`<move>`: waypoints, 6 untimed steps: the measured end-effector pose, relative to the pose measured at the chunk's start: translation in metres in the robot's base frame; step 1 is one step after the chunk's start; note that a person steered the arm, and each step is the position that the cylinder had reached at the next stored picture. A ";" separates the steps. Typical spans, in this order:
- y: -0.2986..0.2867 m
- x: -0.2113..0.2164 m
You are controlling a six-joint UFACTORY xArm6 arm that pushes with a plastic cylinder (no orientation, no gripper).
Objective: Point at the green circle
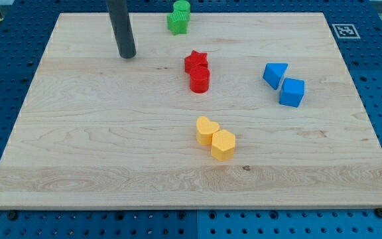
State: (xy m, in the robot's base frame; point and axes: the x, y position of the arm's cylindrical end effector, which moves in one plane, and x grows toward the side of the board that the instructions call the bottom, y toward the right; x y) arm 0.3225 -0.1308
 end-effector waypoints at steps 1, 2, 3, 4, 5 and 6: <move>0.000 0.000; 0.000 -0.001; 0.000 -0.001; 0.000 -0.017; 0.010 -0.054; 0.010 -0.065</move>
State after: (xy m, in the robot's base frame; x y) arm 0.2570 -0.1210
